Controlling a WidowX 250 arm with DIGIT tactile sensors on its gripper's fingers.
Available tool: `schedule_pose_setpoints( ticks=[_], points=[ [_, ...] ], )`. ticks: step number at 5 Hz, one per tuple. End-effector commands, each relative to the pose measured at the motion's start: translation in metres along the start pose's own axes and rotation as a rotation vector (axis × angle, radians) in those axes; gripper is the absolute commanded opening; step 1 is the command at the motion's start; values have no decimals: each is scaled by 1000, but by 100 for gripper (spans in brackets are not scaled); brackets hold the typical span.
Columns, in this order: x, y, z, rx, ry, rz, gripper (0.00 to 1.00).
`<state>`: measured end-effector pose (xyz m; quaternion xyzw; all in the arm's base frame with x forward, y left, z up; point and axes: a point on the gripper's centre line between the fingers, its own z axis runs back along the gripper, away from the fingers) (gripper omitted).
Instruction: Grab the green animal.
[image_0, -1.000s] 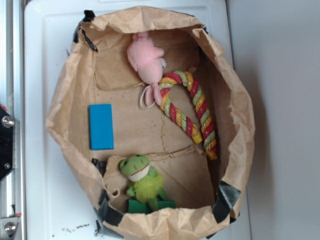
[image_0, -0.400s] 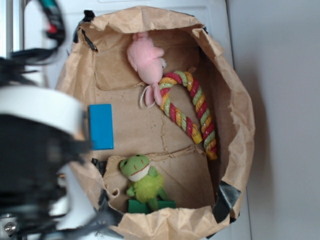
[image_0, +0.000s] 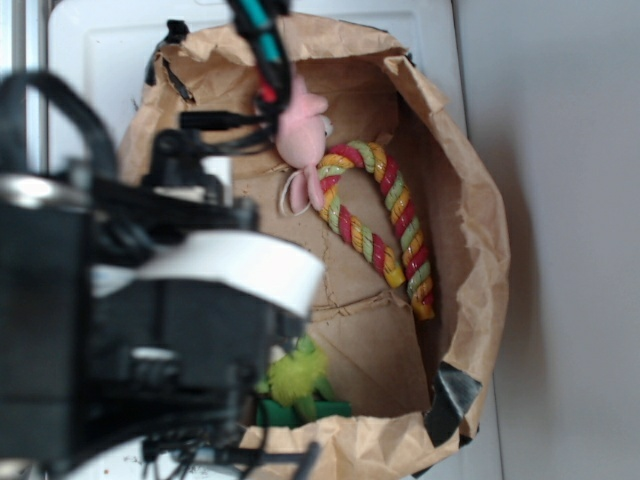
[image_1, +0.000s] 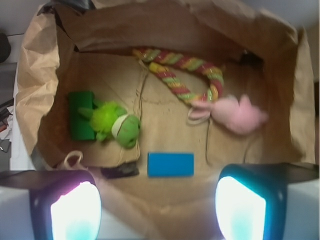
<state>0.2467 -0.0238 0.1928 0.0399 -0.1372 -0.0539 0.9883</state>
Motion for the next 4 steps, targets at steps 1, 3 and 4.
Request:
schedule_pose_setpoints(
  ticks=[1,3,4],
  points=[
    [29,11,-24,50,2,-48,100],
    [36,6,-63,87,45,-110,100],
    [34,-5,-80,8,81,-166,100]
  ],
)
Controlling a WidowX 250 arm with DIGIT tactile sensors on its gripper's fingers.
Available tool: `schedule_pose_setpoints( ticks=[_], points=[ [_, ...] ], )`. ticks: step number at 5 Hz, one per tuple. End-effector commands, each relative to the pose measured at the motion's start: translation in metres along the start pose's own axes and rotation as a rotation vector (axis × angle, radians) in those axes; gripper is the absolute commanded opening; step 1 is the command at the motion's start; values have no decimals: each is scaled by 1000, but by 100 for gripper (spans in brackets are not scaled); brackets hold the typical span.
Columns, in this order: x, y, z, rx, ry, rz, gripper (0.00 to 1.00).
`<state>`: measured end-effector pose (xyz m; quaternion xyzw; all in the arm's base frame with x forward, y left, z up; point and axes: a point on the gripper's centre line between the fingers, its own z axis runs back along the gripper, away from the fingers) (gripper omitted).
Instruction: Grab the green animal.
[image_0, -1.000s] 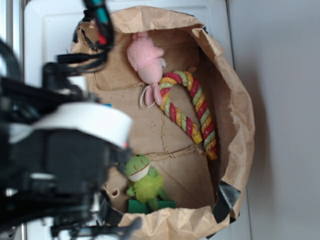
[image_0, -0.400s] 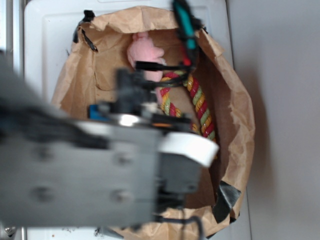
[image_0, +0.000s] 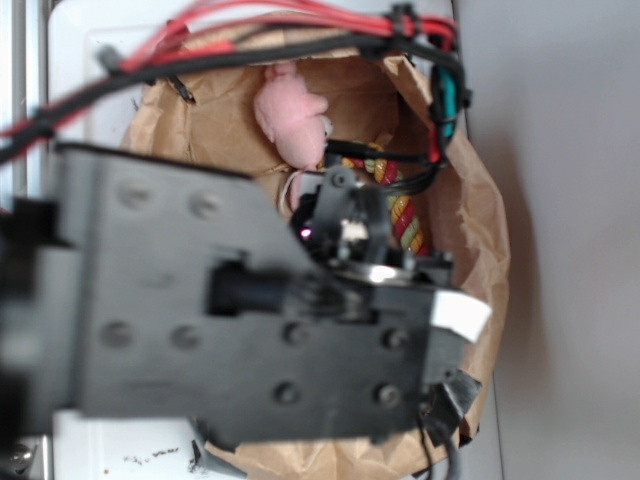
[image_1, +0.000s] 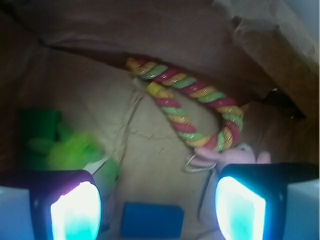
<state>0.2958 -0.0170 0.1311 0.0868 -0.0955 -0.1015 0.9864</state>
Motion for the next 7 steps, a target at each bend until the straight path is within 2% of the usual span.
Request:
schedule_pose_setpoints(
  ticks=[1,2,3,7],
  points=[
    [-17,-35,-10,-89,-14,-88,100],
    [-17,-44,-17,-108,1,-133,100],
    [-20,-46,-21,-166,11,-195,100],
    [-17,-45,-20,-177,13,-215,100]
  ],
)
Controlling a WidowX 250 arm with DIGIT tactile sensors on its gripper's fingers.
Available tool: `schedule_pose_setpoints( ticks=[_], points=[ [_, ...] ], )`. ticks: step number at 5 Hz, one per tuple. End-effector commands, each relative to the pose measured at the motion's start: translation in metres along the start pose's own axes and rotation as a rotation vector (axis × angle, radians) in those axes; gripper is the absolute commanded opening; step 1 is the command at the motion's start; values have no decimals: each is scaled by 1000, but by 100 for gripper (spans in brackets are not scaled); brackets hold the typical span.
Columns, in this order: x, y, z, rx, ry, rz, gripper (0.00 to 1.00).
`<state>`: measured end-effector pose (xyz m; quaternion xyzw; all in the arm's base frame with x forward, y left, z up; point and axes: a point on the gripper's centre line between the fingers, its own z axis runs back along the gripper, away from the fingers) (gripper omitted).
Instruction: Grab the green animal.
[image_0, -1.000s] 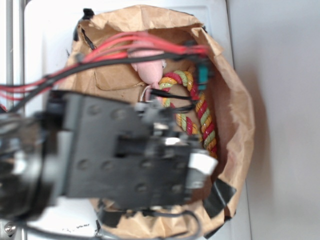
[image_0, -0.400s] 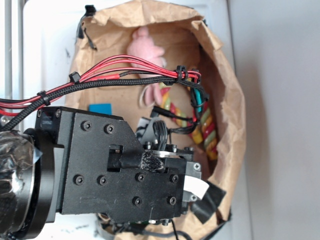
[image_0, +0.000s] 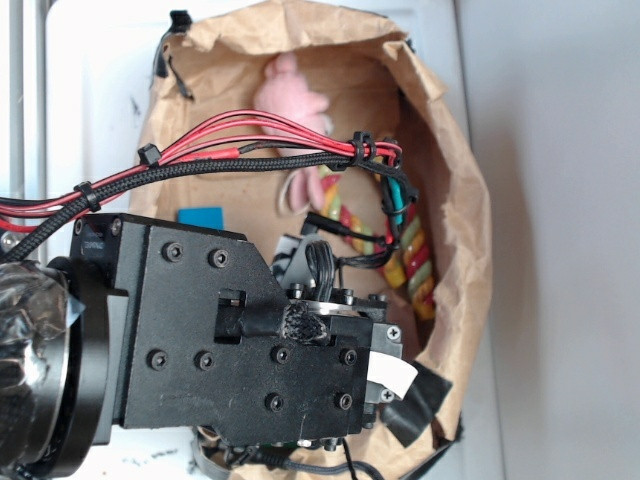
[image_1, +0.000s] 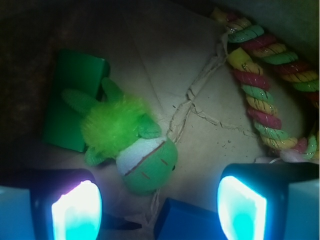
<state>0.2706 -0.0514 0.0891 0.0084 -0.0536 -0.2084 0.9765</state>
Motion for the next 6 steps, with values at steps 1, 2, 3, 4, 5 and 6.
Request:
schedule_pose_setpoints(
  ticks=[1,2,3,4,5,6],
  points=[
    [6,1,10,9,-32,-12,100],
    [16,5,-5,42,-23,-83,100],
    [24,15,-12,-11,-13,-153,100],
    [29,18,-22,-2,-34,-193,100],
    [26,13,-20,-8,-39,-226,100],
    [18,9,-4,-49,-67,-249,100]
  ],
)
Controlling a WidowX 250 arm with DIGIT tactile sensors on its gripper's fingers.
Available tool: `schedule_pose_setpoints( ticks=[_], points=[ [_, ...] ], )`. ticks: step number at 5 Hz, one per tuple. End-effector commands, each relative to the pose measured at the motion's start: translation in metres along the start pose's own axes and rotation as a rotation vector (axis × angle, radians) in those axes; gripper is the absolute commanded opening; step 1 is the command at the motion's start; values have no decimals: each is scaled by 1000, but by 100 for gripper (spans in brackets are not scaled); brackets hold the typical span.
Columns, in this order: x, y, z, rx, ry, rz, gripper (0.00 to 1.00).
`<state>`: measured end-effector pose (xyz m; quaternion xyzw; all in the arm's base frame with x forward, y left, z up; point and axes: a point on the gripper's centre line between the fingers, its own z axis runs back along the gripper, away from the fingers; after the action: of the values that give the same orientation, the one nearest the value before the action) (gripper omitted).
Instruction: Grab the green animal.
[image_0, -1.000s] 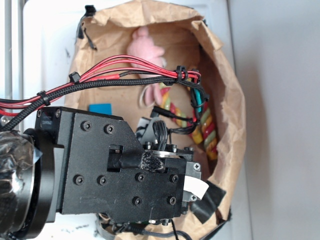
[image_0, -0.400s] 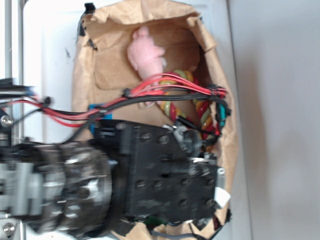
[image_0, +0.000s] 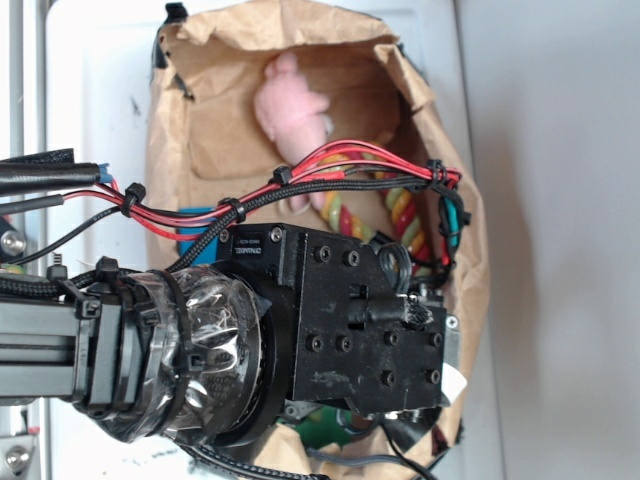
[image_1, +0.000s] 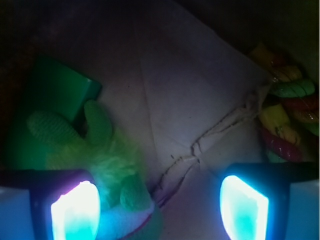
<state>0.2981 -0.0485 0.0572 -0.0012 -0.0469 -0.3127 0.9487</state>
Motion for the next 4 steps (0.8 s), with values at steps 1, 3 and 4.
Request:
schedule_pose_setpoints(
  ticks=[1,3,4],
  points=[
    [-6,-5,37,-4,-83,-33,100],
    [-13,-10,41,-42,-79,-64,100],
    [-17,-16,38,-69,-57,-100,100]
  ],
)
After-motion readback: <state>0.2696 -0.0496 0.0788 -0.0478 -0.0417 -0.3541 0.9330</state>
